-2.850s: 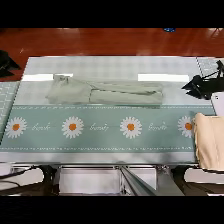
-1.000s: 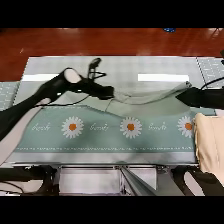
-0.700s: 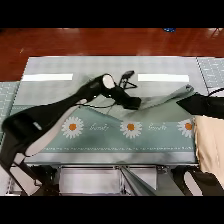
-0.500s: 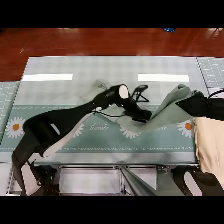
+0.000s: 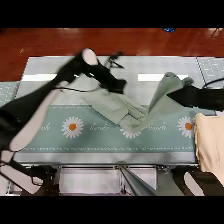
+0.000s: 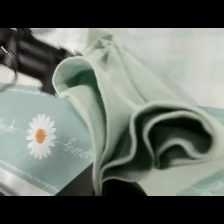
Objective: Fold the shirts.
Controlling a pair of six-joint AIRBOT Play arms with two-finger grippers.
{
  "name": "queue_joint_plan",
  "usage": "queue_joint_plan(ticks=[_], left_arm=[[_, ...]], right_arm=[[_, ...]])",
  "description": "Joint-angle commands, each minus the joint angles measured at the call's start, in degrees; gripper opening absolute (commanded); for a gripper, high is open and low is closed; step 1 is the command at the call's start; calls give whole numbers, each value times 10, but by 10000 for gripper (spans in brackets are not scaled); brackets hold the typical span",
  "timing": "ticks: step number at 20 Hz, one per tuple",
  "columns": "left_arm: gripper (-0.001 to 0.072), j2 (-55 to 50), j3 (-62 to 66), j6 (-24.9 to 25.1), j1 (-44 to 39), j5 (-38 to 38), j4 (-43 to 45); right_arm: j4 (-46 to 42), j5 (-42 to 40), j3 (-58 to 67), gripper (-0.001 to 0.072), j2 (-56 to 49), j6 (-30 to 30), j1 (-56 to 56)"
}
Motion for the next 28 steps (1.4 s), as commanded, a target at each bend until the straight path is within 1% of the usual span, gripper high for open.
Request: queue_joint_plan(ticks=[1, 4, 5, 7, 9, 12, 15, 16, 17, 18, 19, 20, 22, 23, 25, 26, 27, 28], left_arm=[[16, 141, -52, -8, 121, -26, 98], [16, 303, -176, -13, 217, 15, 120], [16, 361, -228, -38, 244, 36, 118], [17, 463, -323, -48, 270, 80, 118], [17, 543, -408, -53, 272, 106, 116], [17, 600, -504, -52, 270, 125, 66], [16, 598, -564, -52, 257, 161, 52], [17, 591, -582, -52, 249, 177, 51], [16, 583, -596, -53, 241, 193, 51], [17, 572, -610, -53, 231, 212, 49], [17, 559, -618, -53, 224, 229, 47], [17, 544, -618, -53, 223, 245, 47], [17, 525, -591, -53, 241, 252, 36], [17, 524, -572, -53, 252, 252, 24], [16, 528, -526, -53, 271, 248, 19], [17, 530, -508, -53, 274, 247, 19], [17, 531, -495, -53, 274, 247, 19], [17, 534, -490, -53, 273, 248, 16]], right_arm=[[31, -70, 52, 32, -102, -19, 97], [32, -136, 143, 33, -242, -21, 188], [34, -145, 181, 33, -294, -21, 212], [40, -161, 248, 33, -387, -21, 245], [45, -169, 302, 33, -464, -17, 268], [50, -185, 357, 33, -553, -11, 287], [80, -206, 380, 33, -607, -5, 296], [97, -211, 384, 71, -620, -5, 299], [115, -212, 385, 269, -629, -7, 303], [129, -202, 385, 411, -633, -28, 304], [130, -185, 385, 411, -631, -42, 301], [129, -157, 390, 410, -624, -39, 291], [123, -85, 396, 409, -593, -18, 254], [100, -41, 396, 408, -565, -1, 226], [-8, 38, 395, 408, -491, 33, 167], [-89, 66, 387, 408, -444, 52, 141], [-163, 77, 365, 408, -395, 70, 121], [-232, 66, 317, 408, -336, 94, 104]])
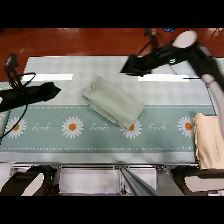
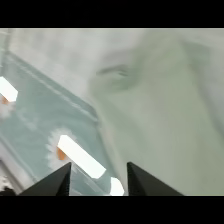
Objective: Fold the shirts.
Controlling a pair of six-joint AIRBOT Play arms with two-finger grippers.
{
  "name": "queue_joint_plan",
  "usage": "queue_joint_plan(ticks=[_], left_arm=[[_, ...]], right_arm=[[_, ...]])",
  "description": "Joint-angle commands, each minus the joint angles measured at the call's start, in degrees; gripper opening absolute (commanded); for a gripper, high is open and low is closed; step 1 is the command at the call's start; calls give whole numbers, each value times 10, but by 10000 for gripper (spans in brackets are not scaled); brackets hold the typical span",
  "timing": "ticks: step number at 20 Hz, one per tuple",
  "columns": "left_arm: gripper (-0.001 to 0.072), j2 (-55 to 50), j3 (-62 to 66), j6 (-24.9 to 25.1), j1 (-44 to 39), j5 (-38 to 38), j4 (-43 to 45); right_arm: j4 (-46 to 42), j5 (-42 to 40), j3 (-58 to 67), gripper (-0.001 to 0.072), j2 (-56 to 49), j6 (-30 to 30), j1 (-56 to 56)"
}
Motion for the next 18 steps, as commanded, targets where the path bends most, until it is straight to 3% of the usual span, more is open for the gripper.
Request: queue_joint_plan(ticks=[1, 4, 6, 7, 9, 12, 16, 18], left_arm=[[17, 3, 32, 0, 5, 2, -14], [17, 5, 16, 2, -13, -7, -15], [16, 4, -1, 2, -33, -7, -15], [16, 4, -9, 2, -42, -6, -15], [16, 4, -25, 2, -55, 0, -15], [16, 4, -45, 2, -57, 2, -14], [16, 4, -50, 3, -57, 2, -14], [16, 2, -50, 5, -57, 2, -14]], right_arm=[[-240, 24, -116, 408, 173, 91, -68], [-301, -174, -392, 408, 338, 235, -73], [-245, -278, -535, 408, 386, 289, -63], [-197, -310, -581, 408, 385, 287, -56], [-115, -348, -627, 408, 353, 257, -29], [9, -372, -626, 408, 269, 165, 10], [198, -353, -598, 408, 172, 5, 15], [254, -332, -572, 408, 127, -37, 15]])
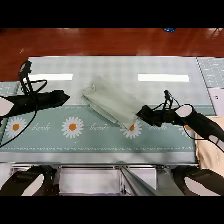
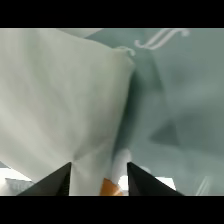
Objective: Fold the shirts.
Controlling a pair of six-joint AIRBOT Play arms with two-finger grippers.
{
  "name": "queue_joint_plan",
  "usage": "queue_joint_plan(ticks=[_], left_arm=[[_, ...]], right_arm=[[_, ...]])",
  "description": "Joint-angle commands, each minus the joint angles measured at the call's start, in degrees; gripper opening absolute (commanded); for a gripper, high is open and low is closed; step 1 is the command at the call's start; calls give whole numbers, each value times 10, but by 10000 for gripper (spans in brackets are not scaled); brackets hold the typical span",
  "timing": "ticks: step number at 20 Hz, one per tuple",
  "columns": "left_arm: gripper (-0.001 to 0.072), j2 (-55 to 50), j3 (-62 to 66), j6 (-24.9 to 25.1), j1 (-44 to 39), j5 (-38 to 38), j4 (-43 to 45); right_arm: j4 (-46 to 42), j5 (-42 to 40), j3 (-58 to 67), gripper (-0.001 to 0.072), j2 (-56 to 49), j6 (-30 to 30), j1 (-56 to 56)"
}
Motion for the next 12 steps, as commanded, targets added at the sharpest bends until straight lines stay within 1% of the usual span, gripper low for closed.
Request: queue_joint_plan(ticks=[1, 2, 4, 6, 7, 9, 10, 12], left_arm=[[17, -4, -3, 2, -1, 0, 0], [17, -7, -3, 2, -1, 1, 0], [17, -11, -3, 2, -1, 2, 0], [17, -18, -3, 4, -1, 2, 0], [17, -21, -3, 4, -1, 2, 0], [16, -32, -3, 6, -1, 2, 0], [16, -38, -3, 6, -1, 2, 0], [16, -50, -3, 6, -1, 2, 0]], right_arm=[[137, 33, 35, 408, -84, -102, 5], [137, 49, 56, 398, -110, -105, 8], [136, 66, 103, 305, -154, -112, 24], [135, 90, 164, 111, -195, -140, 45], [135, 112, 205, 33, -214, -164, 52], [116, 148, 301, 33, -242, -161, 59], [100, 162, 352, 32, -249, -147, 59], [32, 174, 460, 32, -252, -98, 59]])
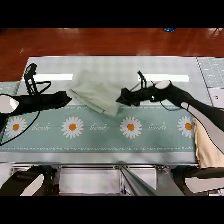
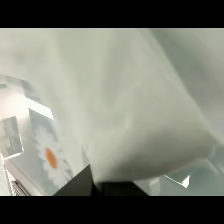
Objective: Fold the shirts.
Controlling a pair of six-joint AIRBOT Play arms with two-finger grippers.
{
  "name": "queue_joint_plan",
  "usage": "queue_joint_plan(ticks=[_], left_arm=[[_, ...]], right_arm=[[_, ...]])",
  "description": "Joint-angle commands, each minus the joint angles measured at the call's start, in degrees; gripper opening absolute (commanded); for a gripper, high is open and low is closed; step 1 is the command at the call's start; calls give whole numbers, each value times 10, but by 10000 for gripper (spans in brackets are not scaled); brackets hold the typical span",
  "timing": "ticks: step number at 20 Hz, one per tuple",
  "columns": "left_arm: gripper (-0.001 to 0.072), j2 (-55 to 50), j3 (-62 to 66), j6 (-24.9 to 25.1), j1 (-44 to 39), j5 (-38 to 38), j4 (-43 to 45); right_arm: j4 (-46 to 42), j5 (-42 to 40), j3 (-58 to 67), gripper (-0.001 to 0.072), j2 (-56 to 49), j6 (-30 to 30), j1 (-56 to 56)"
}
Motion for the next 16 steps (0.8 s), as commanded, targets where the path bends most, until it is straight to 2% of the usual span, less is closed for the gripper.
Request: queue_joint_plan(ticks=[1, 4, 8, 10, 16], left_arm=[[17, -19, 0, 1, 0, 0, 0], [17, -21, 0, 1, 0, 0, 0], [17, -21, 0, 1, 0, 0, 0], [17, -21, 0, 1, 0, -1, 0], [17, -21, 0, 2, 0, -3, 0]], right_arm=[[-113, 50, 188, 32, -23, 67, 3], [-215, 115, 332, 32, -23, 132, -16], [-281, 245, 475, 32, -18, 174, -82], [-308, 291, 504, 32, 0, 186, -130], [-311, 406, 507, 32, 75, 205, -335]])
